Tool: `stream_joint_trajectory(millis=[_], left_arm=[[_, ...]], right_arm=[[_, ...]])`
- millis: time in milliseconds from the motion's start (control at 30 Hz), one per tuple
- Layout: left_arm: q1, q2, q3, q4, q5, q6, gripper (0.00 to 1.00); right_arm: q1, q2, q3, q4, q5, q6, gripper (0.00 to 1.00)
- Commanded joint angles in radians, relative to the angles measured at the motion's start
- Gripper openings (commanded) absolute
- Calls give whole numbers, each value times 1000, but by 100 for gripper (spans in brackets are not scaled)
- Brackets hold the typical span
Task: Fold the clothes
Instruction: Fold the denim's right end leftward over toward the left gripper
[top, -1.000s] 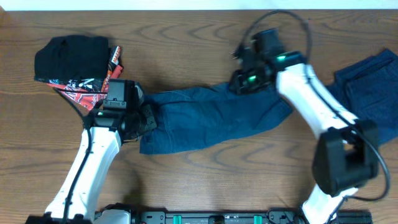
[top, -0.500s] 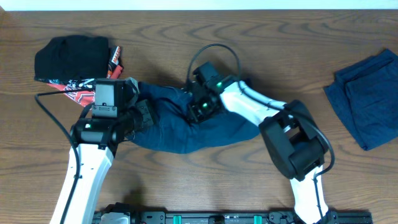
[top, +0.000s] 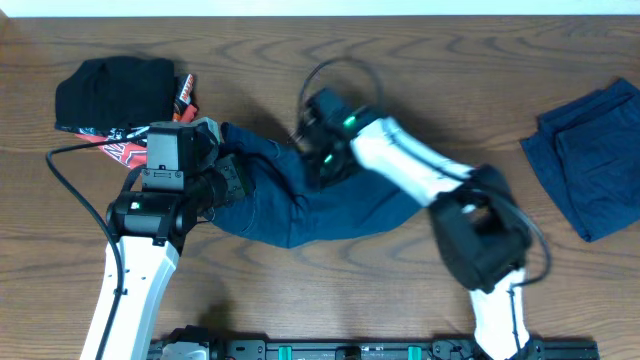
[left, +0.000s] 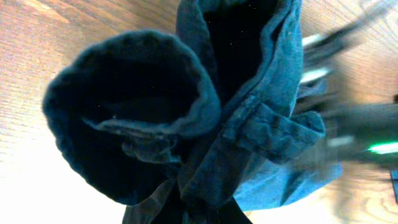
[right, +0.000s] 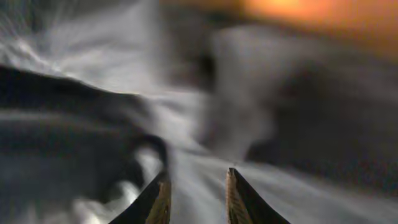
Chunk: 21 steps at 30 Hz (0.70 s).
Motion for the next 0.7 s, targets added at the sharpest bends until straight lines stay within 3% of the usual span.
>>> stream_joint_trajectory(millis=[0, 233, 533, 667], left_arm=[[-2, -14, 40, 5, 5, 10, 6], [-2, -13, 40, 22, 6, -21, 6], [-2, -10, 40, 35, 7, -41, 6], [-2, -9, 40, 62, 11, -103, 5]], right_arm=[[-106, -130, 37, -45, 129, -54, 28], [-246, -134, -31, -166, 214, -126, 27], [-270, -134, -257, -53, 217, -126, 27], [-248, -134, -329, 14, 212, -125, 28]])
